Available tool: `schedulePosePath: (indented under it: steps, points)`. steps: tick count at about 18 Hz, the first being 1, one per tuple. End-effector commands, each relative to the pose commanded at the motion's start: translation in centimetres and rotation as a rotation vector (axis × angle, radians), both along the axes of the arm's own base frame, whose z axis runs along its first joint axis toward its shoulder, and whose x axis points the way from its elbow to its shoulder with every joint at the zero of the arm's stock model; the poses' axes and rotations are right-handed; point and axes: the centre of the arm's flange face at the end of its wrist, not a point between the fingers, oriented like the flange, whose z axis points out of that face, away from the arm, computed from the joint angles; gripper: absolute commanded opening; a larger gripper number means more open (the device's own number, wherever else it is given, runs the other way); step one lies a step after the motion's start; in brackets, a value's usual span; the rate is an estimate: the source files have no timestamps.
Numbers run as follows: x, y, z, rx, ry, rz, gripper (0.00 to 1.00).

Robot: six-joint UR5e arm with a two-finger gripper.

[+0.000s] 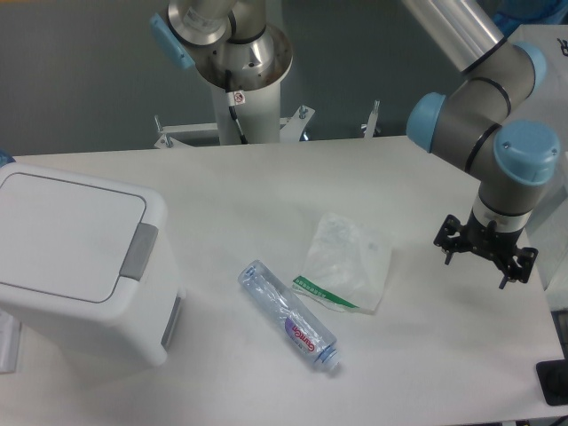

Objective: Open the trash can

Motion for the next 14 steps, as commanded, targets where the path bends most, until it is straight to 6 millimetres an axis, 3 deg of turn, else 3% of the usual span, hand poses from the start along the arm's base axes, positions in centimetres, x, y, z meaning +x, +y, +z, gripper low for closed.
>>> schedulePosePath:
  steps: [3,5,12,14]
  points:
    - [1.0,0.3,-0.5,0.042,-0.009,0.02,1.0]
    - [1.6,0.4,0.3,0.058,-0.008,0.066,1.0]
    - [6.0,5.6,4.4,0.31,-0.135,0.212,1.0]
    - [7.6,6.8,6.5,0.345,-0.144,0.238,1.0]
